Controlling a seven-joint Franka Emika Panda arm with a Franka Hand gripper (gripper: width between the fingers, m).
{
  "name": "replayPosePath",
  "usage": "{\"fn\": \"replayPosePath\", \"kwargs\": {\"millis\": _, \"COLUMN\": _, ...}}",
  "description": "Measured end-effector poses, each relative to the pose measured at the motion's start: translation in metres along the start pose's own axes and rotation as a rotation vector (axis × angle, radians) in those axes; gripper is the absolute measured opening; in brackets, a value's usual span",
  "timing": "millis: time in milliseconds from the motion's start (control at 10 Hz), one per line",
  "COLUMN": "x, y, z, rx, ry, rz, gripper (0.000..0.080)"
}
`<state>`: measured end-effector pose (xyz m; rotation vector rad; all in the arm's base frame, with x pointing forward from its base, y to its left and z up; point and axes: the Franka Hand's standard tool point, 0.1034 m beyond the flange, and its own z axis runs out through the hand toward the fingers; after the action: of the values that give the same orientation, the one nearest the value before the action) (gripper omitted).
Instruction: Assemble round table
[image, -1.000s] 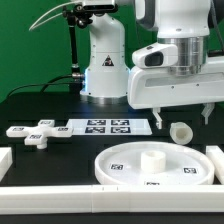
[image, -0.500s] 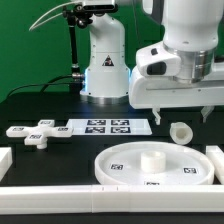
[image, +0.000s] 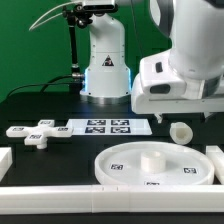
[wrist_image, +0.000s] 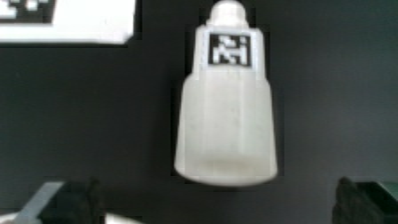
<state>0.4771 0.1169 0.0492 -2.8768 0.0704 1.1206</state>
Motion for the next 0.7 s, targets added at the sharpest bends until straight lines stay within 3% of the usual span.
{"fn": "replayPosePath", "kwargs": {"millis": 400, "x": 0.004, "y": 0.001, "z": 0.018, "rx": -0.014, "ry": -0.176, "rz": 0.000, "gripper": 0.0649}}
{"fn": "replayPosePath", "kwargs": {"millis": 700, "x": 0.008, "y": -0.003, "z": 0.026, "rx": -0.018, "ry": -0.161, "rz": -0.005, "gripper": 0.0649}}
